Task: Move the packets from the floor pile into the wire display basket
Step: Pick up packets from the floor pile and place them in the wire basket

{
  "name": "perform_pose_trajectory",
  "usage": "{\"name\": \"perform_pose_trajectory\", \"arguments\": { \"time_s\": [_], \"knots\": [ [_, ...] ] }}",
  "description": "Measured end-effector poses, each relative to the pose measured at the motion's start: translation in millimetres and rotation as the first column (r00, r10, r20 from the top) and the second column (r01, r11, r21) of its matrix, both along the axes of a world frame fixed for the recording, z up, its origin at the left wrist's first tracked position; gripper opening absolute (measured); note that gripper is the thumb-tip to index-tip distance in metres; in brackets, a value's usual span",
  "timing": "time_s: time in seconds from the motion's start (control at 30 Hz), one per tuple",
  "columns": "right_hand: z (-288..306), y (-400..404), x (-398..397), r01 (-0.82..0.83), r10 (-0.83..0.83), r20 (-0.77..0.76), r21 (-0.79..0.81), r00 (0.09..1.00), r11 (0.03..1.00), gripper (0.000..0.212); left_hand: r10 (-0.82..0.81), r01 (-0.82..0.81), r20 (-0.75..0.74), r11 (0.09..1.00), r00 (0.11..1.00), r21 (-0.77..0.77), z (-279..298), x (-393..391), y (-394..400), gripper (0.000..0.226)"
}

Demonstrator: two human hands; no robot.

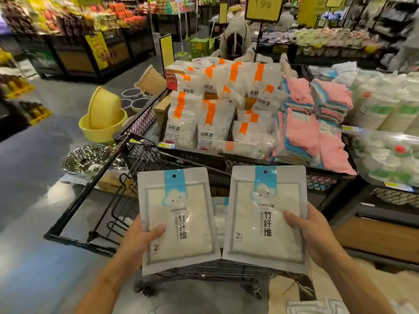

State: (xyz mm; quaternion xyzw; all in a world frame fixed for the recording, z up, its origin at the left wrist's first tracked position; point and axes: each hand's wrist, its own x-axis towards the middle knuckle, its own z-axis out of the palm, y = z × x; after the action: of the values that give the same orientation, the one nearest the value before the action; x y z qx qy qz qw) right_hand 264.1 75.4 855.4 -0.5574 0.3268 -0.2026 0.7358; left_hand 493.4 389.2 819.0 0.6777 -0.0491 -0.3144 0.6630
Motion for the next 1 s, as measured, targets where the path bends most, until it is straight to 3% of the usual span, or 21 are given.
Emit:
{"name": "perform_pose_trajectory", "arguments": {
  "time_s": [0.2,0.6,1.0],
  "knots": [
    [-33,-28,43,0.064,-0.062,-0.079,0.031,0.995,0.997,0.03,-0.002,0.006,-0.065,0.998,0.998,0.07,-26,37,-26,0.032],
    [-115,-95,144,0.026,0.01,-0.26,0.136,0.966,0.99,0.032,0.061,-0.022,-0.161,0.972,0.985,0.235,-87,123,-93,0.026],
    [-239,-105,200,0.144,-0.016,-0.587,0.171,0.809,0.975,0.031,-0.004,0.091,-0.258,0.941,0.966,0.326,-231,191,-126,0.039]
  ]
}}
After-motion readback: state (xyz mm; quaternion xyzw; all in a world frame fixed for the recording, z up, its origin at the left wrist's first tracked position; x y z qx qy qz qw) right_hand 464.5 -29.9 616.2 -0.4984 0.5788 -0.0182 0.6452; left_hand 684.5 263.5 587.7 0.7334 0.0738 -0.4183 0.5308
